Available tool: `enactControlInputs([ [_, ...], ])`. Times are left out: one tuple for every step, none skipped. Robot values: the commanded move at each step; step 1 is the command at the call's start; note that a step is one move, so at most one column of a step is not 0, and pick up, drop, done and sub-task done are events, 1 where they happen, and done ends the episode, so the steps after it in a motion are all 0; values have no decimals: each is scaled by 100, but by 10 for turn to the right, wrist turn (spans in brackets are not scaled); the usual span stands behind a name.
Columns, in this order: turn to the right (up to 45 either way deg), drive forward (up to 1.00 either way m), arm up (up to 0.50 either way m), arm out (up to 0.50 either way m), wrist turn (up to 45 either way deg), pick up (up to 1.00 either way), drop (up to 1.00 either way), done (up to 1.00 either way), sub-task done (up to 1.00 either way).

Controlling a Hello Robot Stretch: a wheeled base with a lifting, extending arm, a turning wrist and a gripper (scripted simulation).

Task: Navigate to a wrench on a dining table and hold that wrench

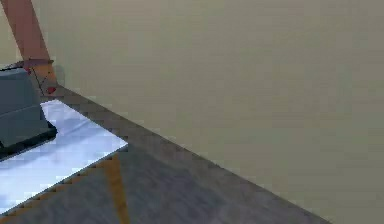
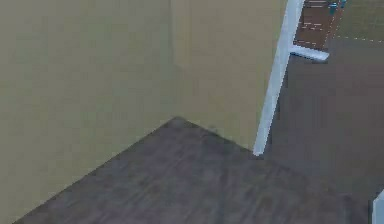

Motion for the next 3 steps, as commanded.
enactControlInputs([
  [450,0,0,0,0,0,0,0,0],
  [180,0,0,0,0,0,0,0,0],
  [0,10,0,0,0,0,0,0,0],
])
